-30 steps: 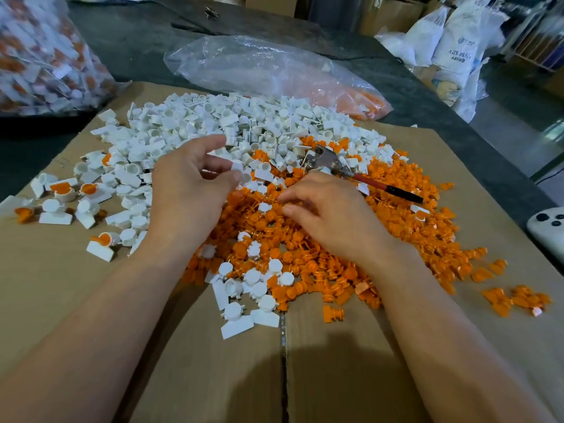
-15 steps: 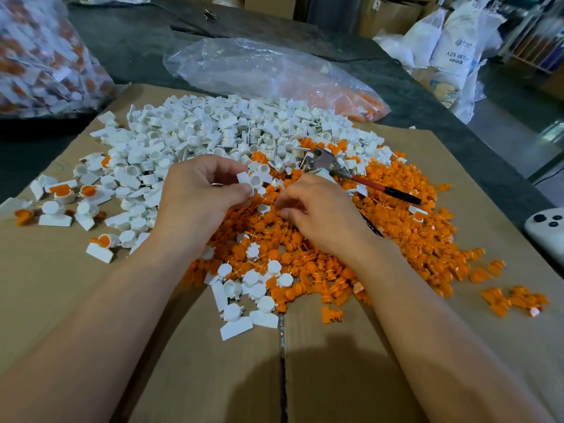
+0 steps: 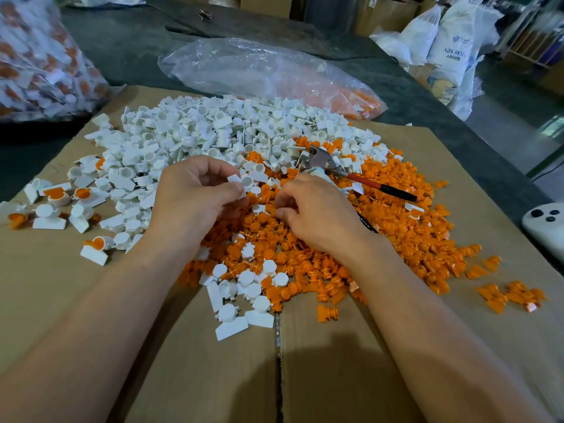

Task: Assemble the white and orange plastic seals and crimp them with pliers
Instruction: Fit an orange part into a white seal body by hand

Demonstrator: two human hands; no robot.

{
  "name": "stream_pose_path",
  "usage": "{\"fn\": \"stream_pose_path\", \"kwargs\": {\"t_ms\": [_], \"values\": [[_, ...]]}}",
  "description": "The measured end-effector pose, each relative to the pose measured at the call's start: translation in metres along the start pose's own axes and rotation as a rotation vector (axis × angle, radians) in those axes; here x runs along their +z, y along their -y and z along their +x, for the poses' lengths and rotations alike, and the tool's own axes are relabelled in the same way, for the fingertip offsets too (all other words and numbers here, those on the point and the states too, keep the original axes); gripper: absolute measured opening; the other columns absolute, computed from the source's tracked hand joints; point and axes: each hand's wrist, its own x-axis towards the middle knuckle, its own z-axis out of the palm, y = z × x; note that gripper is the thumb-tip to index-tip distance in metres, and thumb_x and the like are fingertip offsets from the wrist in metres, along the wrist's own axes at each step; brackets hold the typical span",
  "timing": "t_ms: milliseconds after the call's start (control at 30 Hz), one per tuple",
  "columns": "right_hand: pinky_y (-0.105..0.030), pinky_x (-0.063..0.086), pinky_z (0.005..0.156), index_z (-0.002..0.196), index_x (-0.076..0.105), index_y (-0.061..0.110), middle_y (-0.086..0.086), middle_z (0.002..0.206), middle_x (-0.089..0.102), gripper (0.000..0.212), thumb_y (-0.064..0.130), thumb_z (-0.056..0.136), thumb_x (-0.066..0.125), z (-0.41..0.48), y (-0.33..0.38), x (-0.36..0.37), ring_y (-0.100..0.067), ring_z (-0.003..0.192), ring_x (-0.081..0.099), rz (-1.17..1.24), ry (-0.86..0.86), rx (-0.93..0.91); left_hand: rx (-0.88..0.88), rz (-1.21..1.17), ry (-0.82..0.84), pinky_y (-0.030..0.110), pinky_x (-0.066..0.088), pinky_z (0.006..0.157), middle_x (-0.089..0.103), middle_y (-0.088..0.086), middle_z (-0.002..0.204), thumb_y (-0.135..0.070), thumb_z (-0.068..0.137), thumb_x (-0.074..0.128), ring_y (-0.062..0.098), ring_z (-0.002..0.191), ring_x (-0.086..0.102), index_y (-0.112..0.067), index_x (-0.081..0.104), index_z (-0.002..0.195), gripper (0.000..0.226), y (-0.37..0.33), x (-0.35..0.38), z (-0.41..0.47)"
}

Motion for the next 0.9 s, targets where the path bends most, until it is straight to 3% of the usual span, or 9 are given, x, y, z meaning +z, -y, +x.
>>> {"fn": "stream_pose_path", "kwargs": {"t_ms": [233, 333, 500, 667, 767, 900], "values": [[-0.027, 0.041, 0.078, 0.096, 0.065, 0.017, 0.004, 0.096, 0.056, 0.012, 0.022, 0.089, 0.057, -0.006, -0.007, -0.007, -0.009, 0.088, 0.049, 0.161, -0.067, 0.006, -0.007, 0.009, -0.002, 0.02, 0.055, 0.053, 0.066, 0.001, 0.062, 0.005, 0.079, 0.066, 0.01, 0.057, 0.068, -0.014, 0.062, 0.075, 0.02, 0.0, -0.001, 0.001], [-0.023, 0.039, 0.074, 0.094, 0.068, 0.021, 0.011, 0.087, 0.052, 0.011, 0.022, 0.084, 0.064, -0.012, -0.011, -0.016, -0.006, 0.084, 0.049, 0.27, -0.012, -0.017, -0.004, 0.009, 0.001, 0.018, 0.054, 0.052, 0.066, 0.002, 0.064, 0.005, 0.079, 0.066, 0.01, 0.058, 0.068, -0.014, 0.062, 0.075, 0.02, -0.001, -0.001, 0.0], [-0.021, 0.031, 0.072, 0.108, 0.066, 0.023, 0.011, 0.095, 0.046, 0.025, 0.029, 0.085, 0.063, -0.011, -0.011, -0.013, -0.004, 0.091, 0.042, 0.133, 0.129, -0.09, 0.005, 0.019, -0.003, 0.018, 0.055, 0.054, 0.066, 0.001, 0.064, 0.005, 0.079, 0.066, 0.009, 0.058, 0.068, -0.015, 0.062, 0.074, 0.021, -0.002, -0.001, -0.001], [-0.008, 0.028, 0.064, 0.105, 0.067, 0.023, 0.019, 0.082, 0.04, 0.019, 0.021, 0.088, 0.058, -0.012, -0.015, -0.016, -0.002, 0.081, 0.041, 0.122, 0.071, -0.071, 0.008, 0.012, 0.002, 0.018, 0.055, 0.055, 0.066, 0.0, 0.061, 0.005, 0.079, 0.065, 0.01, 0.058, 0.068, -0.014, 0.063, 0.075, 0.02, -0.002, -0.002, -0.001], [-0.011, 0.03, 0.065, 0.103, 0.067, 0.024, 0.019, 0.085, 0.043, 0.019, 0.017, 0.088, 0.058, -0.013, -0.02, -0.019, 0.003, 0.076, 0.041, 0.143, 0.012, -0.022, 0.013, 0.015, 0.005, 0.018, 0.055, 0.056, 0.066, 0.002, 0.064, 0.005, 0.079, 0.065, 0.01, 0.059, 0.068, -0.014, 0.062, 0.074, 0.02, -0.001, -0.002, 0.0], [-0.021, 0.033, 0.075, 0.111, 0.064, 0.024, 0.012, 0.097, 0.046, 0.024, 0.018, 0.088, 0.058, -0.013, -0.023, -0.019, -0.002, 0.089, 0.042, 0.095, 0.013, 0.021, 0.014, 0.015, 0.008, 0.019, 0.055, 0.056, 0.066, 0.002, 0.064, 0.005, 0.079, 0.066, 0.01, 0.058, 0.068, -0.015, 0.062, 0.074, 0.021, -0.001, -0.002, 0.0]]}}
